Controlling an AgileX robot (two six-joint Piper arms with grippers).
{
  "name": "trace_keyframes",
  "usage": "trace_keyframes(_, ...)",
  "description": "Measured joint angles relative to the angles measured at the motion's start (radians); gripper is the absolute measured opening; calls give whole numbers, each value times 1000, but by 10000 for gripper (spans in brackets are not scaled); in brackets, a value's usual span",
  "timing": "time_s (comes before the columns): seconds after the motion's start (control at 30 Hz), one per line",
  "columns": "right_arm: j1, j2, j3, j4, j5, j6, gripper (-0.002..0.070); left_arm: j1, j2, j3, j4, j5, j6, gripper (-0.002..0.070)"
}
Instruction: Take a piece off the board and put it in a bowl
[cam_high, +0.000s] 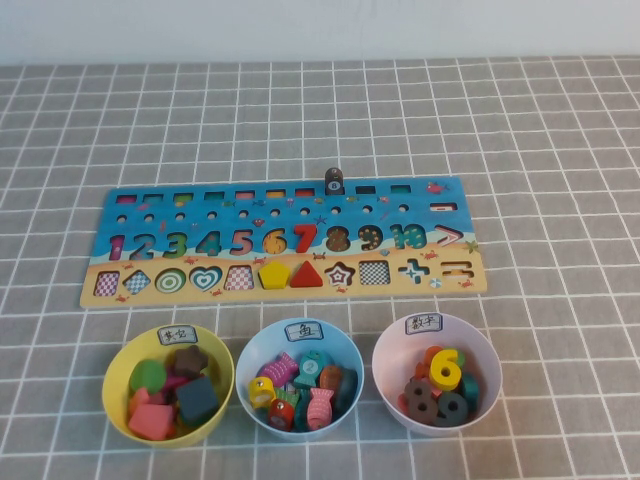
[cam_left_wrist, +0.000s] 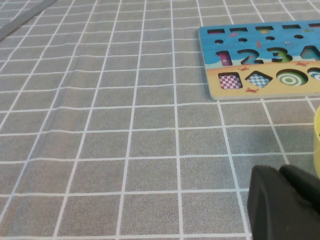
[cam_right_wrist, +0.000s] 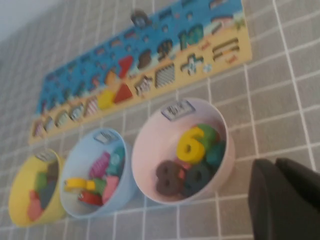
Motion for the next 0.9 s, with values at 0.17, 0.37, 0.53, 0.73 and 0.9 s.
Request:
trace_keyframes(0.17,0,301,-172,-95,85,-50,-17,0,0,0,0,0,0,-4)
trace_keyframes(0.37,44,662,-435,-133,117,-117,-17,0,0,0,0,0,0,-4)
trace_keyframes(0.53,179,952,-695,-200,117,-113,-17,0,0,0,0,0,0,-5)
trace_keyframes(0.73,316,1289,-1049,-261,175,-73,-17,0,0,0,0,0,0,-5)
trace_keyframes(0.9,415,1528,-1367,-400,325,9,-17,0,0,0,0,0,0,-4)
